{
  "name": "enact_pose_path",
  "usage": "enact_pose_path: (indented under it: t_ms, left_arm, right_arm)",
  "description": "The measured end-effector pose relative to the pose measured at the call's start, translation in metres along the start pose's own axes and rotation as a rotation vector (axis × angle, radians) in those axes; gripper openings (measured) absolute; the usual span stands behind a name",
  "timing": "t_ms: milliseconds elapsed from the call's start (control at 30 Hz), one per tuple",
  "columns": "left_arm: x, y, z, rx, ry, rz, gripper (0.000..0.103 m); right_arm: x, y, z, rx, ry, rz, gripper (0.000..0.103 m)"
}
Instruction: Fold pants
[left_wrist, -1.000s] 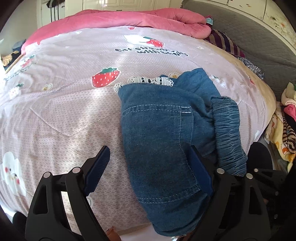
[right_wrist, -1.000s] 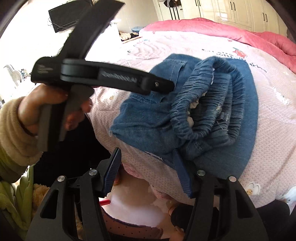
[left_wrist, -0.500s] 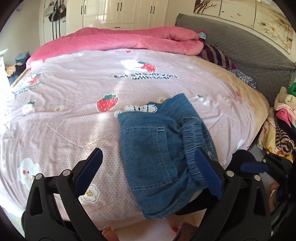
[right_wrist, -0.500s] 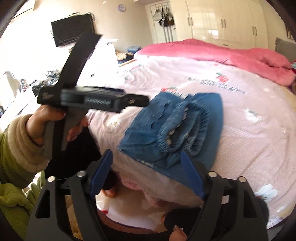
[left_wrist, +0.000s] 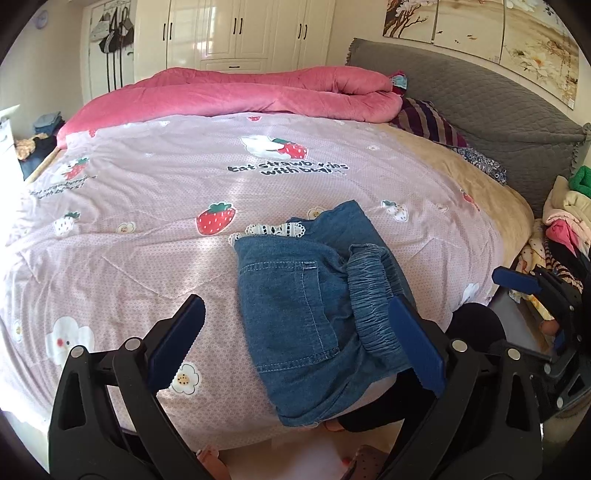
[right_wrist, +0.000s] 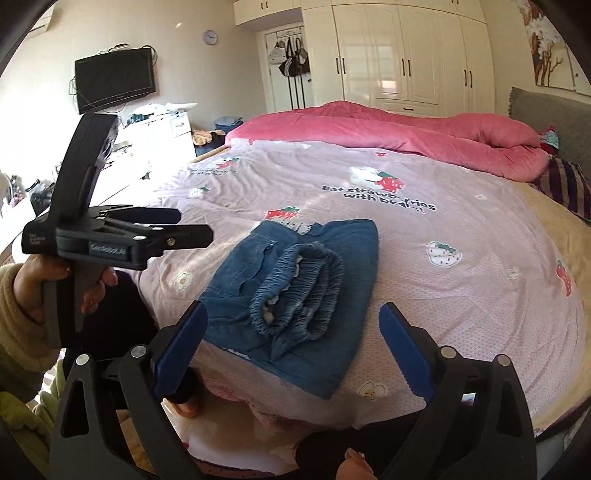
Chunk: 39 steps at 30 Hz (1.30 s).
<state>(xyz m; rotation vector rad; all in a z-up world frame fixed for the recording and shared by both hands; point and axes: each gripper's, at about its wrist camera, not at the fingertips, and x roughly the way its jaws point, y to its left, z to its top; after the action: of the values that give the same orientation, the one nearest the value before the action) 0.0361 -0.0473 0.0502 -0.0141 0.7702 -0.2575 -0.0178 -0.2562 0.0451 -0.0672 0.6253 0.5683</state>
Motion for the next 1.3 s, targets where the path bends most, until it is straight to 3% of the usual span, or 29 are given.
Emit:
enact_pose_path:
  t_ms: [633, 900, 1133, 1200, 1300]
  left_arm:
    - [0.044, 0.017, -0.031, -0.076, 0.099, 0.013, 0.093]
    - [0.058, 0.016, -0.034, -0.086, 0.124, 0.013, 0.093]
    - [0.071, 0.016, -0.033, -0.088, 0.134, 0.019, 0.093]
    - [0.074, 0.018, -0.033, -0.097, 0.138, 0.014, 0.093]
    - [0.079, 0.02, -0.034, -0.118, 0.146, -0.009, 0.093]
  right_arm:
    - [0.055, -0.043, -0.011, 0.187, 0.104, -0.051, 0.094]
    - [0.073, -0.047, -0.01, 0.193, 0.119, -0.094, 0.094]
    - [0.095, -0.058, -0.009, 0.256, 0.155, -0.025, 0.093]
    - [0.101, -0.061, -0.009, 0.271, 0.167, 0.008, 0.085]
    - [0.109, -0.066, -0.008, 0.304, 0.177, 0.038, 0.08]
